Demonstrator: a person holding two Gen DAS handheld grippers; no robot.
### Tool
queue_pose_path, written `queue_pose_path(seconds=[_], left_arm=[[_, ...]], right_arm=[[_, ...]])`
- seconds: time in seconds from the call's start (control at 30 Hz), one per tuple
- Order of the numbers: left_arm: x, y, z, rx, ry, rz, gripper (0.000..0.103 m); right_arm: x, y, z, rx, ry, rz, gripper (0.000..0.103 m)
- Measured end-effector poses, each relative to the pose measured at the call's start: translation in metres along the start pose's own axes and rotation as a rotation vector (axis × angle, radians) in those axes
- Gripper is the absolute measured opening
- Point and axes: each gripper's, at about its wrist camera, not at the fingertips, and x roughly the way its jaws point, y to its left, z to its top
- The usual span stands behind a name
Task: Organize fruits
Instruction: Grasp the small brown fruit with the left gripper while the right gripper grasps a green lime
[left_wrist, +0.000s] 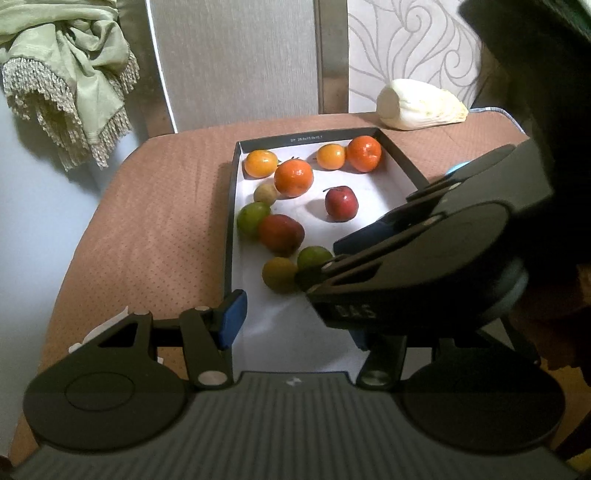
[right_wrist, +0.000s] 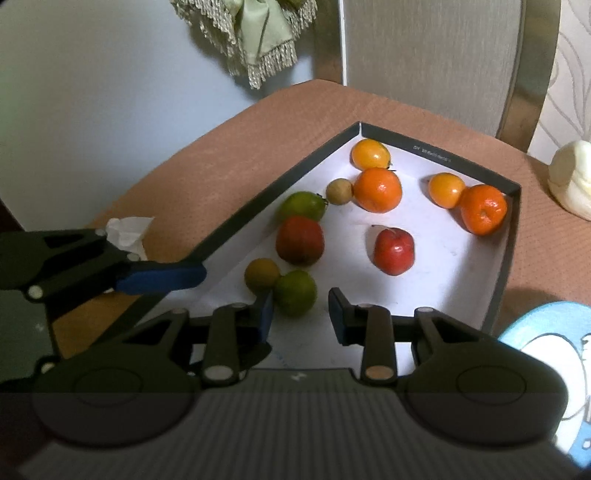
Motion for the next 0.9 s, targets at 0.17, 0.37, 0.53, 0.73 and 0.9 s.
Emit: queue_pose_path(seconds=[0.17, 0.37, 0.53, 0.73, 0.9], left_arm=[[0.003, 0.0, 0.002, 0.002, 0.002, 0.0, 0.063], [0.009, 0.0, 0.007, -0.003, -0.009, 0.019, 0.063], [0.016, -0.001, 0.013, -0.008, -0.017, 0.036, 0.063], [0.028, -0.004, 0.017, -0.03, 0.009, 0.013, 0.062], [0.037, -0.007, 0.019, -0.04, 0.021, 0.013, 0.059]], right_arm=[[0.003, -0.001, 0.002, -0.004, 0.001, 0.017, 0.028], [-0.017, -0.011, 0.002, 0.047, -0.039, 0.001, 0.028], [-0.049, -0.016, -0.003, 0.09, -0.094, -0.029, 0.027], [-0.083, -0.024, -0.008, 0.136, -0.147, -0.052, 0.027], [-0.102, -0.024, -0.014, 0.153, -0.172, -0.063, 0.027]])
